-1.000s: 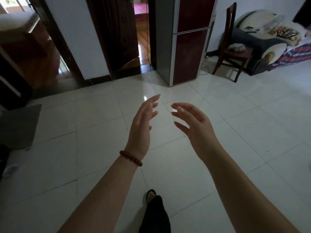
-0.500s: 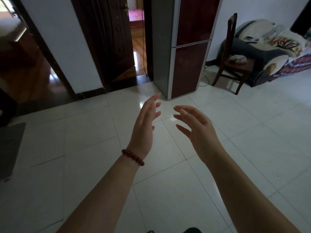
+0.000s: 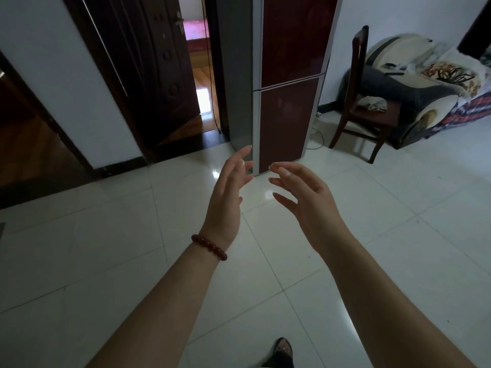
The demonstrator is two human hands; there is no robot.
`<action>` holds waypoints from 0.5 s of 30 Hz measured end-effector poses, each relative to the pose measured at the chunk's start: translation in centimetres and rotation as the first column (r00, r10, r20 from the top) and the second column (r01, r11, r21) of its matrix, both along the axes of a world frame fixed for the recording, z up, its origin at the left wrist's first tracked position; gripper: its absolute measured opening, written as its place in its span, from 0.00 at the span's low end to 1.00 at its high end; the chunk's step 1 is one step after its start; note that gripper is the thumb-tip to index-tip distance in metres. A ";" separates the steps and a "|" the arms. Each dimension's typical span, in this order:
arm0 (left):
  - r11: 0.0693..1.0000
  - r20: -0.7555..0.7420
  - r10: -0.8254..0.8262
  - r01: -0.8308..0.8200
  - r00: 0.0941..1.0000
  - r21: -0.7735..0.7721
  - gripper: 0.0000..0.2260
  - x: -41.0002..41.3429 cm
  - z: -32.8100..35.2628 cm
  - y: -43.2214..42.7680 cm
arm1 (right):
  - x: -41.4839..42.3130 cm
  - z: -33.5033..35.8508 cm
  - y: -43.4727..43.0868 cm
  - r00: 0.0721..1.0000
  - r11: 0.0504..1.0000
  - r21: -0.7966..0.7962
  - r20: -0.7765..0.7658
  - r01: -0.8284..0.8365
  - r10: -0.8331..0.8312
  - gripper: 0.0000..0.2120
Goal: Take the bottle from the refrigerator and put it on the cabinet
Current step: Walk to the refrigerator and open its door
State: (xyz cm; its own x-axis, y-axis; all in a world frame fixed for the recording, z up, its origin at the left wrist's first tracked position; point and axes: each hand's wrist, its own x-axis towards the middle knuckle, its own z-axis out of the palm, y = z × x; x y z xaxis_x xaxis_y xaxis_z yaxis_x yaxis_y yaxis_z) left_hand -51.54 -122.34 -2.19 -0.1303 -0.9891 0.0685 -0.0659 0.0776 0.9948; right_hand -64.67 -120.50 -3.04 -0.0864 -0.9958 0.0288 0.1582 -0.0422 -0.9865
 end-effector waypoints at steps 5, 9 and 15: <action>1.000 0.010 0.000 0.001 1.000 -0.020 0.17 -5.1 0.0 -6.2 | -5.1 -0.2 -6.6 1.000 1.000 0.001 -0.005 0.000 0.000 0.16; 1.000 0.035 0.005 -0.005 0.999 -0.009 0.18 -6.8 -0.4 -10.4 | -7.2 -0.9 -11.0 1.000 1.000 0.013 0.030 -0.010 0.010 0.16; 0.999 0.041 0.044 -0.044 0.998 -0.001 0.20 -7.7 -1.1 -18.3 | -8.2 -1.9 -19.4 0.997 0.998 0.006 0.047 -0.058 0.058 0.12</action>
